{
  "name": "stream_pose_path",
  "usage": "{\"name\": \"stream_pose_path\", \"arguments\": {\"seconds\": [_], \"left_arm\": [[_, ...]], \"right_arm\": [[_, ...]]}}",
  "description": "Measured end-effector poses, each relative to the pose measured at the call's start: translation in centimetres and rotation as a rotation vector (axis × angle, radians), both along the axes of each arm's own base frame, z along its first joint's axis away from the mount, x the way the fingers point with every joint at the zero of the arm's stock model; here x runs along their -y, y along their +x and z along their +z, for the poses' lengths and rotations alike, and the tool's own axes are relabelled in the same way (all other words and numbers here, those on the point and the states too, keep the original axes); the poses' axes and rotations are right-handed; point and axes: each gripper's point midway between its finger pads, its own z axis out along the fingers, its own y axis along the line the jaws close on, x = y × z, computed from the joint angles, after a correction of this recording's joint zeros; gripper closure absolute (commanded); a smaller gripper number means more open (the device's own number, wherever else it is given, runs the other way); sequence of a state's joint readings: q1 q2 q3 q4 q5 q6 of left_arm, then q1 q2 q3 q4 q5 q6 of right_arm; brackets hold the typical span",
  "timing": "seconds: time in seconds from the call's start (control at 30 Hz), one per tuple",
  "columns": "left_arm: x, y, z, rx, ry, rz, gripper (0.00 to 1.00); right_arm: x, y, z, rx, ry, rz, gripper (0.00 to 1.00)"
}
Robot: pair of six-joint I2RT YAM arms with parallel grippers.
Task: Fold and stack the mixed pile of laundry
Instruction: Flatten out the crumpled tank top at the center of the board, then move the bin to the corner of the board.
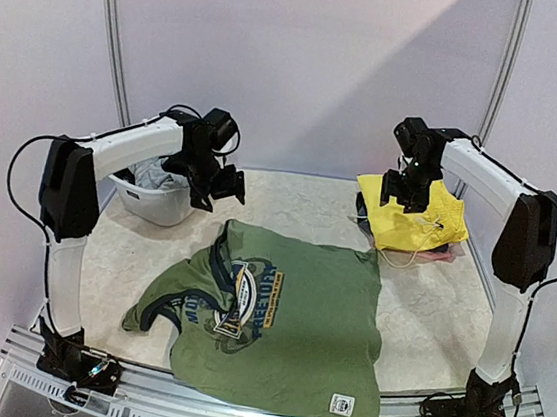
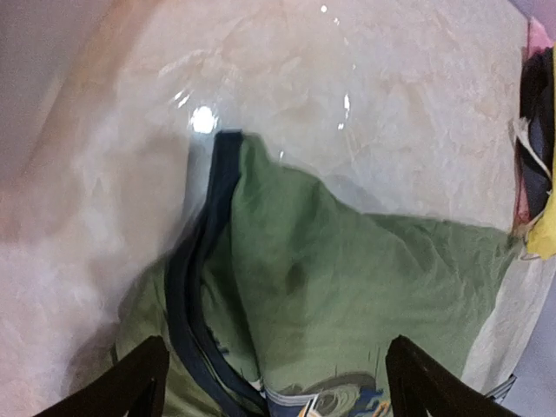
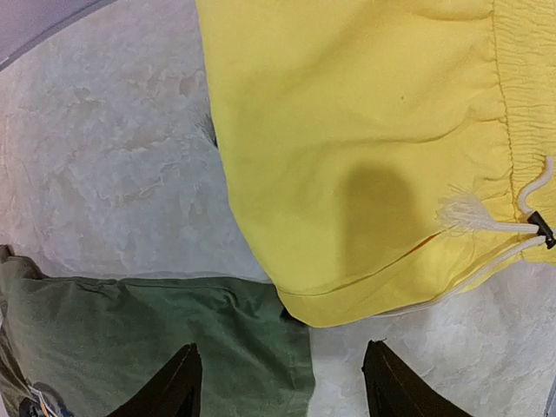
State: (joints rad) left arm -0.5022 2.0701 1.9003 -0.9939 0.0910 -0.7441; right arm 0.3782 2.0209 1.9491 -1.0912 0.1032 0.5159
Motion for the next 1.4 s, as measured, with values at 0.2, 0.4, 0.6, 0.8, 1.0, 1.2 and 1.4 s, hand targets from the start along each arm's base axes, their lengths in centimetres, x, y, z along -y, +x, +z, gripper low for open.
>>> {"name": "stream_pose_path", "arguments": {"seconds": [0.2,0.4,0.6,0.8,1.0,1.2,1.4], "left_arm": [[-0.6,-2.0,4.0,0.062,-0.009,-0.023,0.08],[-2.7,-3.1,8.0,0.181,0.069,-0.062,0.11],[-4.2,-2.3,6.9,0.207,0.316,-0.167,0.15],[-7.0,-0.3,7.2,0.229,0.602,-0.267,0.15],[-10.7,0.6,5.9,0.166,0.74,-0.324,0.15],[-13.6,2.2,2.8,0.075,0.753,-0.343,0.23],[-14.1,3.4,-1.3,-0.009,0.712,-0.393,0.53]], "right_arm": [[-0.6,-0.1,4.0,0.099,0.076,0.016,0.37],[-1.8,-4.9,3.0,0.054,0.171,0.106,0.38],[-5.6,-12.2,-2.2,-0.091,0.217,0.294,0.39],[-5.4,-16.1,-4.7,-0.16,0.22,0.336,0.39],[-4.9,-16.7,-3.4,-0.117,0.243,0.327,0.39],[-5.0,-16.6,-3.0,-0.102,0.252,0.32,0.39],[-5.0,-16.6,-3.0,-0.106,0.256,0.308,0.39]]}}
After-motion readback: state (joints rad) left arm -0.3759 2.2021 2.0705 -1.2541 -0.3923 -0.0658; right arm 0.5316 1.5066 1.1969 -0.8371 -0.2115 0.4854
